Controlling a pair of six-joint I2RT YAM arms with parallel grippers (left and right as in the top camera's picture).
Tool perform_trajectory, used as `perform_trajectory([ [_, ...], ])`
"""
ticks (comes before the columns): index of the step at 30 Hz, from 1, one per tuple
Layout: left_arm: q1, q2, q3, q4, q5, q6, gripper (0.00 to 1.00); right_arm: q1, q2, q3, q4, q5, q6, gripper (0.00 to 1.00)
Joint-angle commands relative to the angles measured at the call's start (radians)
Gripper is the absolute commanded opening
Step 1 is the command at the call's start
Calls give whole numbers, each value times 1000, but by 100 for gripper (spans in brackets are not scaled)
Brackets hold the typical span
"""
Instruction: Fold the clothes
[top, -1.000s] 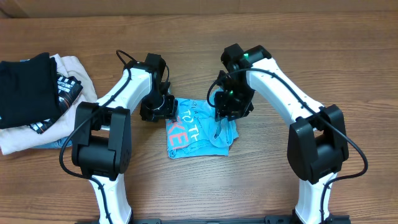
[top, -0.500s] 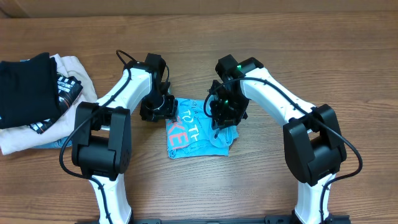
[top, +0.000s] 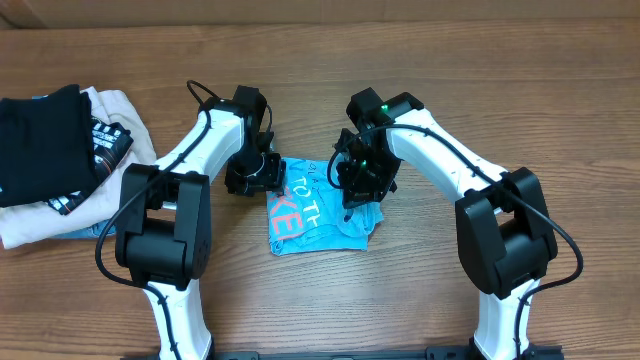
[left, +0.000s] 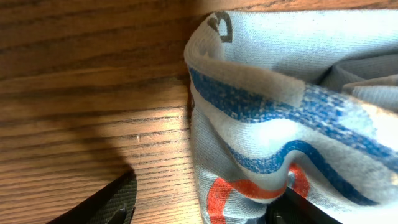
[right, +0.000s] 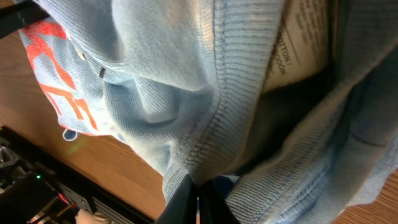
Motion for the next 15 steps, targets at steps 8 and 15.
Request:
perform_trajectory([
  [8, 15, 26, -38, 3, -97, -13, 67, -70, -29, -6, -120, 334, 107, 4],
  [15, 15, 26, -38, -1, -96, -14, 67, -58, -29, -6, -148, 323, 67, 5],
])
